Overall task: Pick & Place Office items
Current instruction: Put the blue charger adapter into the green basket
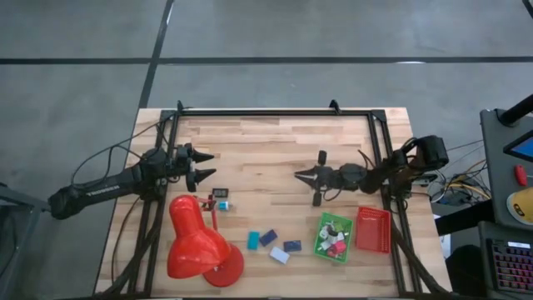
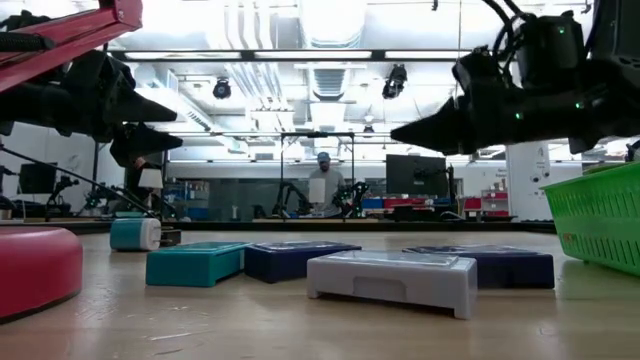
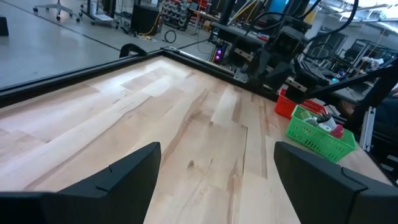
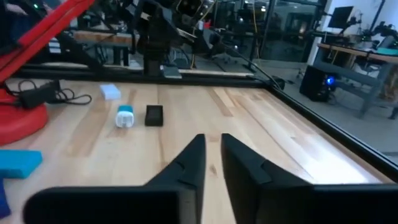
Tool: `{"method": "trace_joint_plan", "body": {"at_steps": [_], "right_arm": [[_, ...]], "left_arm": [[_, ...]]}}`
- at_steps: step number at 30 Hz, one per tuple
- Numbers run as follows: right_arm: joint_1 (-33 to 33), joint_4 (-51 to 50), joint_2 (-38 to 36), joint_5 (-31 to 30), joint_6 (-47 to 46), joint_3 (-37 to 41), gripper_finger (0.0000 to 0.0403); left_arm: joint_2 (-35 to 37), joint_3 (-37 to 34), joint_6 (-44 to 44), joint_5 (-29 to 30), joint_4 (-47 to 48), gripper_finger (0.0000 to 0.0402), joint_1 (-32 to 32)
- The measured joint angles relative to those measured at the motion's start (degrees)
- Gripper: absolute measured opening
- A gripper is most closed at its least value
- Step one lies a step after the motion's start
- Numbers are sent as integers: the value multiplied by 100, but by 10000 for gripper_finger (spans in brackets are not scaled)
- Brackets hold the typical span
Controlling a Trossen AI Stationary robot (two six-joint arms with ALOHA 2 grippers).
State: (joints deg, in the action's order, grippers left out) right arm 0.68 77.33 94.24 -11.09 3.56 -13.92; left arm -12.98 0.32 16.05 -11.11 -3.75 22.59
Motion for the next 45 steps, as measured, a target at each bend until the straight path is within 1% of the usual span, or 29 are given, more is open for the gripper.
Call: {"method": "trace_joint_plan", "body": {"at_steps": [7, 10, 14, 16, 26, 30, 36, 39, 45], "right_arm": [[4, -40, 2, 82, -134, -108, 133], [17, -35, 2, 220, -150, -100, 160], [16, -42, 2, 693, -72, 37, 180], [16, -45, 2, 815, -54, 137, 188], [16, 147, 2, 791, -182, 291, 240], [16, 147, 2, 787, -193, 390, 247], [16, 299, 2, 688, -209, 596, 244], [16, 311, 2, 473, -209, 605, 245], [11, 232, 2, 448, -14, 525, 236]], "left_arm": [[-19, 0, 0, 0, 0, 320, -2], [-30, -2, 2, 0, 0, 320, -2], [-37, -1, 1, 1, -2, 320, -1], [-37, -2, 0, 1, -2, 320, -2], [-37, -1, 1, 1, -2, 320, -1], [-37, -2, 0, 0, -2, 320, -2], [-37, -1, 1, 1, -2, 320, 0], [-37, -2, 1, 0, -2, 320, -2], [-37, -1, 1, 0, -2, 320, -1]]}}
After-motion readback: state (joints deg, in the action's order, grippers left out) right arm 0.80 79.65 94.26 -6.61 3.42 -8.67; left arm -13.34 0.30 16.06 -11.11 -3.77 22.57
